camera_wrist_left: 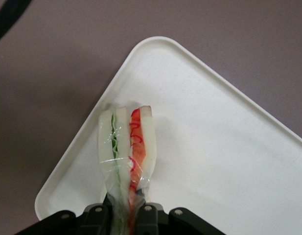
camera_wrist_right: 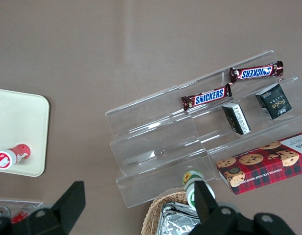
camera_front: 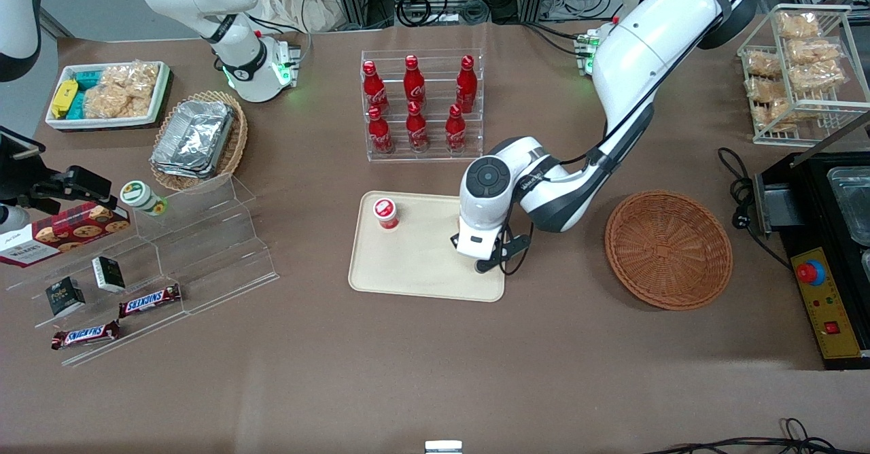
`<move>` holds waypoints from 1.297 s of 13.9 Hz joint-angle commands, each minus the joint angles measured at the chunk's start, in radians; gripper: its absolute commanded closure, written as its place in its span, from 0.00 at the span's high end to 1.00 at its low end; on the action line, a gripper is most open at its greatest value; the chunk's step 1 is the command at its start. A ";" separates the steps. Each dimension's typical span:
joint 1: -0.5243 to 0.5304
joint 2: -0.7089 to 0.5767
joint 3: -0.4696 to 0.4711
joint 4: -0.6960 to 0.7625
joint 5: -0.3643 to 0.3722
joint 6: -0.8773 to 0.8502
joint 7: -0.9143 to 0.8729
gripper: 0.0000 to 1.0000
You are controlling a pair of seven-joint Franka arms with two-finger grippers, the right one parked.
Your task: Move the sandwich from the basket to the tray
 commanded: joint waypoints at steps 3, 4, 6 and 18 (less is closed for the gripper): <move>-0.013 0.012 0.005 0.029 0.024 0.001 -0.027 0.79; -0.012 0.005 0.005 0.029 0.024 -0.007 -0.029 0.85; -0.010 -0.064 0.002 0.032 0.007 -0.068 -0.047 1.00; 0.241 -0.554 -0.001 0.029 -0.233 -0.366 0.087 1.00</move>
